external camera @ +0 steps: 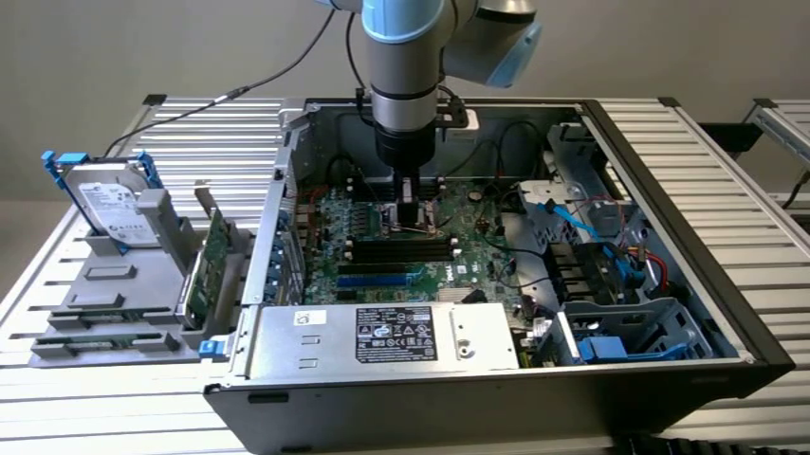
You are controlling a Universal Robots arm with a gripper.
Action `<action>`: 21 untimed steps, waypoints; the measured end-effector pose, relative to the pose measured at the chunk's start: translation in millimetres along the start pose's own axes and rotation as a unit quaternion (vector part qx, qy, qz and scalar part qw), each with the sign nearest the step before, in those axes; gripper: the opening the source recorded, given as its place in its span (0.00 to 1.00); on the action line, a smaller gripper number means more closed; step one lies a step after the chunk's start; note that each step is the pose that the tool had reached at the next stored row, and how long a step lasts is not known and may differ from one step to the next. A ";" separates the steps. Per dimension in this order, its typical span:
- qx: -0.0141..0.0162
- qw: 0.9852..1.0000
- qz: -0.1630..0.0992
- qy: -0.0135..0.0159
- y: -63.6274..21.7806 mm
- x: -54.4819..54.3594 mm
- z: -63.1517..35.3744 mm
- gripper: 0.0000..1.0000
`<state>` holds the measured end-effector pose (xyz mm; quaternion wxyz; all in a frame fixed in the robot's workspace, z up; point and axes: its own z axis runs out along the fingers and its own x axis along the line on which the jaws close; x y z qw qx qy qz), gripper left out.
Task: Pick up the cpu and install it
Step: 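Place the cpu into insertion slot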
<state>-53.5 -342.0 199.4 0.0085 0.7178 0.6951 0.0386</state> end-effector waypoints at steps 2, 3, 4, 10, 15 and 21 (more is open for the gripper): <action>-0.001 1.000 -0.001 0.000 0.0 0.0 0.0 0.54; -0.001 1.000 -0.002 0.000 0.0 0.0 0.0 0.54; -0.001 1.000 -0.002 0.000 0.0 0.0 0.0 0.54; -0.002 1.000 -0.003 0.000 -0.1 -0.5 0.0 0.54; -0.002 1.000 -0.005 0.000 0.0 -1.2 0.1 0.54; -0.002 1.000 -0.006 0.000 0.0 -1.3 0.2 0.54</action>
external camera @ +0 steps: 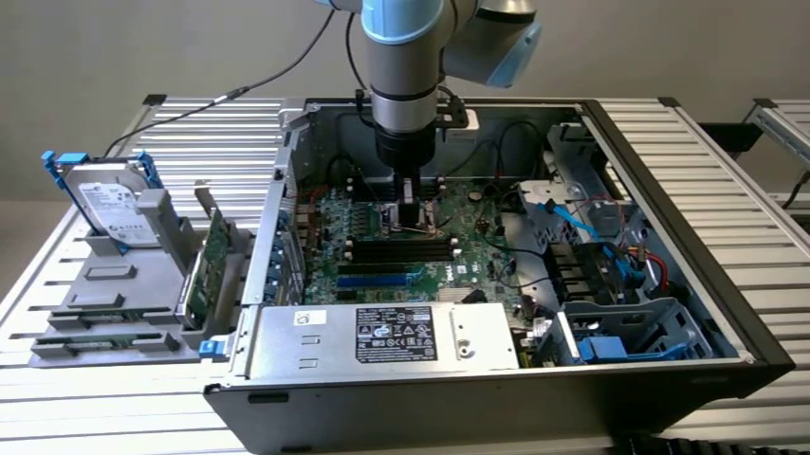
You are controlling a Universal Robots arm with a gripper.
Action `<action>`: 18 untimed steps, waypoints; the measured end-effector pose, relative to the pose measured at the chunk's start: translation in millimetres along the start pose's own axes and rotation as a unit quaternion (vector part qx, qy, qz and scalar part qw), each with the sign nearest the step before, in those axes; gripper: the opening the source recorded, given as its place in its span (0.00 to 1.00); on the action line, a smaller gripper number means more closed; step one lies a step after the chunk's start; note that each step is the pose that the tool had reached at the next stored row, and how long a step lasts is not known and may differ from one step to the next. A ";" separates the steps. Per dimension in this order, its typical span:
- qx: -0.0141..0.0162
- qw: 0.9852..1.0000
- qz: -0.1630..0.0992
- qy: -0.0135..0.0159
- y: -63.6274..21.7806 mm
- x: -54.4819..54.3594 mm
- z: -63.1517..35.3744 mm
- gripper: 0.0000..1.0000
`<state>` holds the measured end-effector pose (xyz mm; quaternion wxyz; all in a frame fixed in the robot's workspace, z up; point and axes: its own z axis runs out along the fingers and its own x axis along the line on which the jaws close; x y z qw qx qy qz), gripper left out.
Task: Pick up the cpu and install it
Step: 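Place the cpu into insertion slot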
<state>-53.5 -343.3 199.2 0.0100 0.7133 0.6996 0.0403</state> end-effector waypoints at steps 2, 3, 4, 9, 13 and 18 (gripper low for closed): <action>0.000 1.000 0.000 0.000 0.0 0.0 0.0 0.54; 0.000 1.000 -0.001 0.000 0.0 0.0 0.0 0.54; -0.001 1.000 -0.001 0.000 0.0 0.0 0.0 0.54; -0.001 1.000 -0.003 0.000 0.0 0.0 0.2 0.54; -0.002 1.000 -0.004 0.000 -0.1 -0.1 0.5 0.54; -0.002 1.000 -0.006 0.000 -0.2 -0.4 2.0 0.54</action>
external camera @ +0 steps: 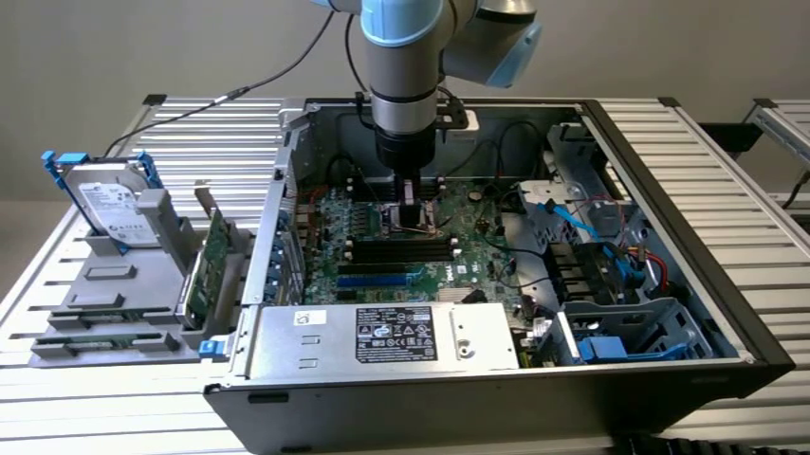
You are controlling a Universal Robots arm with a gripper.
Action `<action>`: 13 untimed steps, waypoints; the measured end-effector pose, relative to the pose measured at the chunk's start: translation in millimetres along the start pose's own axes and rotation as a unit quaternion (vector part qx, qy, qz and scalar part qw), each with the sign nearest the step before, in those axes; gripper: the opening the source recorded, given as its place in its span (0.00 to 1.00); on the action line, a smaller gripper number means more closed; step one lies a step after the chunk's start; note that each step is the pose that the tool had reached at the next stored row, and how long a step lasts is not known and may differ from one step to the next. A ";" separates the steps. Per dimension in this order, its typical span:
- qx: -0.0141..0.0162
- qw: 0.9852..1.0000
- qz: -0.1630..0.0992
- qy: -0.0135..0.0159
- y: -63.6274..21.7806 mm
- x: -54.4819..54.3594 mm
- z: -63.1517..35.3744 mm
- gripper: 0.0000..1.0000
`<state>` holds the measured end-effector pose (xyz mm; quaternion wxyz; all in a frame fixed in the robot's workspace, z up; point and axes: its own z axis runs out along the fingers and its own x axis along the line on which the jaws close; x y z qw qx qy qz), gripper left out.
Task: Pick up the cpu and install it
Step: 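Place the cpu into insertion slot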
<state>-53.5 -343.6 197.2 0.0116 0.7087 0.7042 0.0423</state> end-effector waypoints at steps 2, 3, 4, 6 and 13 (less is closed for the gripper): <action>0.000 1.000 0.000 0.000 0.0 0.0 0.1 0.54; 0.000 1.000 0.000 0.000 0.0 0.0 0.5 0.54; 0.000 1.000 0.000 0.000 -0.1 -0.1 0.7 0.54; 0.000 1.000 0.000 0.000 -0.1 -0.1 0.8 0.54; 0.000 1.000 0.000 0.000 -0.1 0.0 0.9 0.54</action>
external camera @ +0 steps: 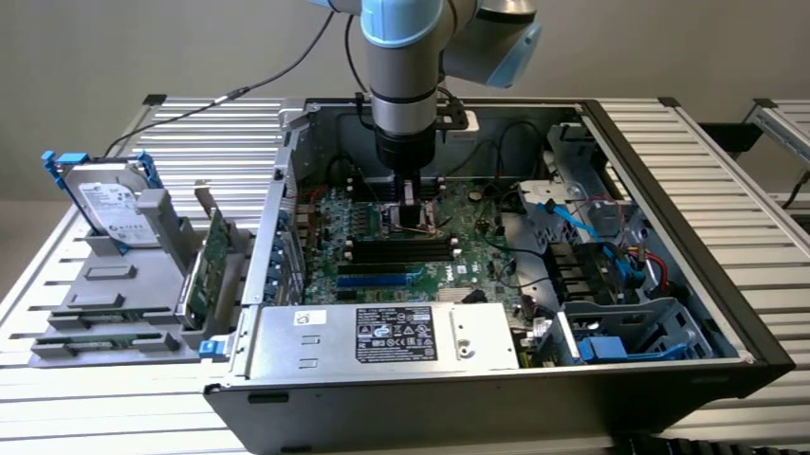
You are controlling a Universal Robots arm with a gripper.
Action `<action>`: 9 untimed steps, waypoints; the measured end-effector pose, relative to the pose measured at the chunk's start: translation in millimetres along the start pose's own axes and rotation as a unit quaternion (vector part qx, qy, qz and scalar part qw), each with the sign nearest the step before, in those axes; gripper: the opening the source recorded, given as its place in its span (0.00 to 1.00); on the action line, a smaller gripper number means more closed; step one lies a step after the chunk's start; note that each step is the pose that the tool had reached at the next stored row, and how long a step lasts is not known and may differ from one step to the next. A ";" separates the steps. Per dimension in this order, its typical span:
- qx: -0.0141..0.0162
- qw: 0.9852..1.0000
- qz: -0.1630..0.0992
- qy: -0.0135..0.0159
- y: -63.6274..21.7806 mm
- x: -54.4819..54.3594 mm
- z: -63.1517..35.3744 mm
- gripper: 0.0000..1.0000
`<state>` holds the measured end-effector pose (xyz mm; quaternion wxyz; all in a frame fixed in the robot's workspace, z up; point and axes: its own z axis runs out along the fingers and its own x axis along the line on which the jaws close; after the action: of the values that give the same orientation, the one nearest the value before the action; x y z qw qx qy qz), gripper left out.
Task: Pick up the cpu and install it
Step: 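Place the cpu into insertion slot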
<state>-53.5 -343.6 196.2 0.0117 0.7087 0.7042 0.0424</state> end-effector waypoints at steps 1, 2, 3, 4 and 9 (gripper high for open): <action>0.000 1.000 0.000 0.000 0.0 0.0 0.1 0.56; 0.000 1.000 0.000 0.000 0.0 0.0 0.1 0.56; 0.000 1.000 0.000 0.000 0.0 0.0 0.1 0.56; 0.000 1.000 0.000 0.000 0.0 0.0 0.1 0.62; 0.000 1.000 0.000 0.000 0.0 -0.1 0.2 0.62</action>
<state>-53.5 -343.7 196.0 0.0118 0.7087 0.7042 0.0425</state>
